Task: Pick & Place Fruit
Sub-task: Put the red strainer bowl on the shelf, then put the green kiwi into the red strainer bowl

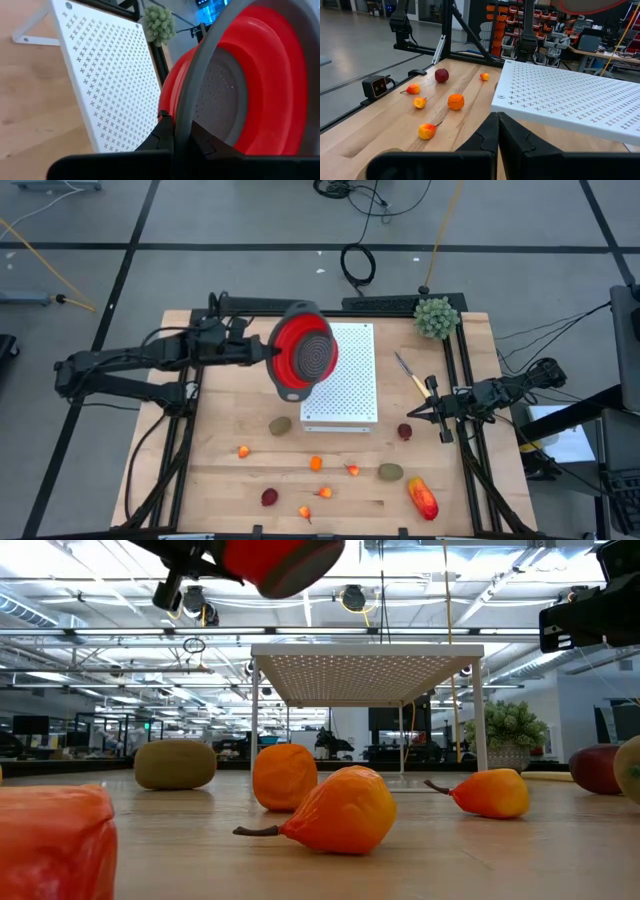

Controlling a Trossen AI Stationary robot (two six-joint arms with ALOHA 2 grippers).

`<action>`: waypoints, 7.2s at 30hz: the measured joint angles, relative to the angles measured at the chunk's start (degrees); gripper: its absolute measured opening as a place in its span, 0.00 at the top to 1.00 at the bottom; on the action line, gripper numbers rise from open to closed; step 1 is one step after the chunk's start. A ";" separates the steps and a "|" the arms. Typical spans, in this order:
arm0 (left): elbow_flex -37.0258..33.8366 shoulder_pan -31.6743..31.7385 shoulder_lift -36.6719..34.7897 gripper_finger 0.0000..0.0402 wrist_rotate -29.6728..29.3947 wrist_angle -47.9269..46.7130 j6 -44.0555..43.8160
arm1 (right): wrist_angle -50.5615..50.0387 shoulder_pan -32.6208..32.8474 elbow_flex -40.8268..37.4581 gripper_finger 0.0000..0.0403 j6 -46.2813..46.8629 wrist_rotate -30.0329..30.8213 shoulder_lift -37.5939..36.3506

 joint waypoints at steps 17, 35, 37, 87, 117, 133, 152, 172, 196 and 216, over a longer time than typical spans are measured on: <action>20.77 2.36 14.71 0.99 2.33 -14.82 4.76 | 0.00 0.00 0.00 1.00 0.04 -0.07 0.01; 43.39 8.11 35.31 0.98 8.87 -28.69 5.92 | -0.04 0.00 0.00 1.00 0.02 -0.09 0.00; 43.55 9.14 36.54 0.99 10.17 -28.83 5.95 | -0.05 -0.02 0.00 1.00 0.02 -0.09 0.00; 43.91 18.67 40.40 0.99 19.84 -35.43 27.73 | -0.55 -0.01 0.00 1.00 -0.08 0.07 0.00; 43.87 17.01 45.62 0.99 19.03 -30.03 20.42 | -0.50 0.00 0.00 1.00 -0.04 0.07 0.02; 43.87 17.09 45.56 0.99 17.25 -34.57 21.56 | -0.50 0.00 0.00 1.00 -0.20 0.07 0.02; 43.87 16.31 45.56 0.98 17.23 -33.00 21.59 | -0.48 -0.02 0.00 1.00 -0.20 0.06 0.02; 43.87 16.29 45.54 0.90 15.76 -33.03 23.50 | -0.46 0.00 0.00 1.00 -0.04 0.04 0.02; 43.87 16.70 45.54 0.38 10.97 -32.87 26.95 | -0.46 -0.02 0.00 1.00 0.00 0.04 0.02; 43.87 20.34 41.62 0.32 15.09 -32.55 31.37 | -0.50 0.00 0.00 1.00 0.00 0.04 0.00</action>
